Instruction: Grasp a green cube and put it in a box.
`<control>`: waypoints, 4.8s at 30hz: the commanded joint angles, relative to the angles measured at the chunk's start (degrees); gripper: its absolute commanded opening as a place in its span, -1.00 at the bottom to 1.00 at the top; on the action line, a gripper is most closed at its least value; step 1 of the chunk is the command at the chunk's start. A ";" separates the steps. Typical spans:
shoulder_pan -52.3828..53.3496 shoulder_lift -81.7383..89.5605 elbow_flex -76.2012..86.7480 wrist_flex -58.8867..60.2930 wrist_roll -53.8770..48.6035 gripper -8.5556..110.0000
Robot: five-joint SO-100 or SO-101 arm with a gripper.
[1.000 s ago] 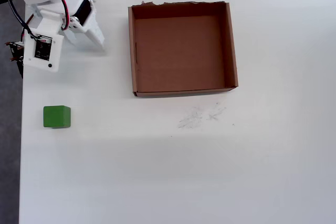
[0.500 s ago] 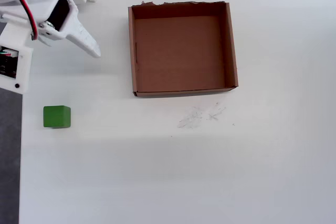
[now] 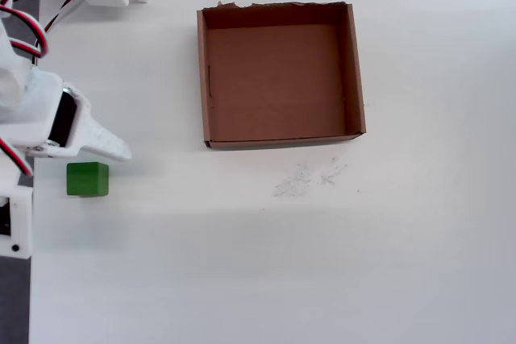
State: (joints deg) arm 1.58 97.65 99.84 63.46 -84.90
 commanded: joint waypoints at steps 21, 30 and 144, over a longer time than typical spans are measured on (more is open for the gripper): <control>2.72 -16.26 -5.71 -10.11 -9.84 -0.26; 1.49 -17.93 1.14 -16.35 -9.67 -0.30; -40.69 20.39 17.05 -6.86 31.55 -0.46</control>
State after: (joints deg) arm -41.66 112.59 120.32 56.43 -52.73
